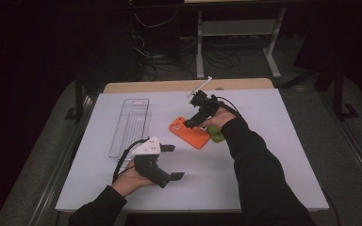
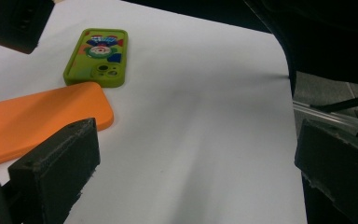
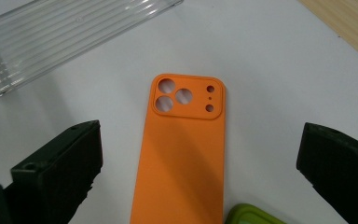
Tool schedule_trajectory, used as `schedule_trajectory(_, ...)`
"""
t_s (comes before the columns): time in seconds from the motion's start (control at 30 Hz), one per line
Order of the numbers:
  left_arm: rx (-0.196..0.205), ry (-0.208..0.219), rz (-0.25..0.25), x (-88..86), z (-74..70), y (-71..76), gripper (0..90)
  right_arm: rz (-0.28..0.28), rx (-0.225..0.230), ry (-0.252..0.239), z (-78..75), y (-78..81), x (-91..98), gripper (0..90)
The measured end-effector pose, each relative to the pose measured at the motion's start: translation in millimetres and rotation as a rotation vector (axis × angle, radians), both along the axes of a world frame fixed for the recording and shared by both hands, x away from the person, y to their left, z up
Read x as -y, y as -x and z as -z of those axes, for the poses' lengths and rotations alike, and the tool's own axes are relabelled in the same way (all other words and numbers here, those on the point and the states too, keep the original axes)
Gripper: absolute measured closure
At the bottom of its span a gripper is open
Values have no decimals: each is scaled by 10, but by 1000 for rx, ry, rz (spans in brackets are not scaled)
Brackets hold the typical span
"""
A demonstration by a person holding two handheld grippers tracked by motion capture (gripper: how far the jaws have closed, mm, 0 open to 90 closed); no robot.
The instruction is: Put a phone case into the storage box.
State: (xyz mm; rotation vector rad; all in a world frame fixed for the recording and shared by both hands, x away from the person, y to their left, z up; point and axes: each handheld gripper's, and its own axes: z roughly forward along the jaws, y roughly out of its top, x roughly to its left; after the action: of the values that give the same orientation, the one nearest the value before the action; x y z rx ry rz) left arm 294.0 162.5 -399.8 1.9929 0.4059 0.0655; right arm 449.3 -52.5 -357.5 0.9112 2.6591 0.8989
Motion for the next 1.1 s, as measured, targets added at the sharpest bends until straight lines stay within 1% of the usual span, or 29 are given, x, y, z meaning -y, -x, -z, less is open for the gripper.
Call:
schedule_trajectory(0.03,7,-3,3,-3,-1,-5,0,2,-9,0,-1,-8,-13,0)
schedule_trajectory(0.2,3,4,5,-1,-1,-4,0,-3,-26,16,31,-53,-62,1)
schedule_trajectory(0.3,0,7,4,2,1,-3,0,-2,-36,39,68,-77,-94,1)
schedule_trajectory(0.37,-1,7,4,1,1,-3,0,-1,-38,52,104,-95,-110,2)
schedule_trajectory(0.4,1,6,5,1,0,-3,0,0,-49,52,119,-99,-117,2)
schedule_trajectory(0.47,-1,7,5,2,1,-3,0,1,-60,65,158,-110,-130,2)
schedule_trajectory(0.57,3,-1,9,0,1,-9,0,6,-64,93,219,-127,-152,1)
schedule_trajectory(0.67,7,-1,13,3,2,-10,0,0,-76,110,257,-133,-171,2)
schedule_trajectory(0.7,6,-1,13,2,2,-10,0,0,-92,119,283,-133,-187,2)
schedule_trajectory(0.77,5,1,12,4,2,-9,0,-6,-96,125,300,-136,-194,2)
schedule_trajectory(0.8,6,1,13,3,1,-10,0,-5,-87,138,322,-141,-201,2)
schedule_trajectory(0.9,3,2,10,3,1,-6,0,-2,-99,161,377,-146,-223,13)
schedule_trajectory(0.93,2,4,9,4,1,-5,0,-6,-110,168,394,-149,-224,15)
schedule_trajectory(0.97,0,6,8,5,1,-4,0,-2,-106,173,420,-158,-226,20)
schedule_trajectory(1.03,5,2,13,4,2,-9,0,3,-128,176,460,-162,-227,23)
schedule_trajectory(1.1,9,-5,17,2,2,-12,0,3,-138,177,494,-166,-227,30)
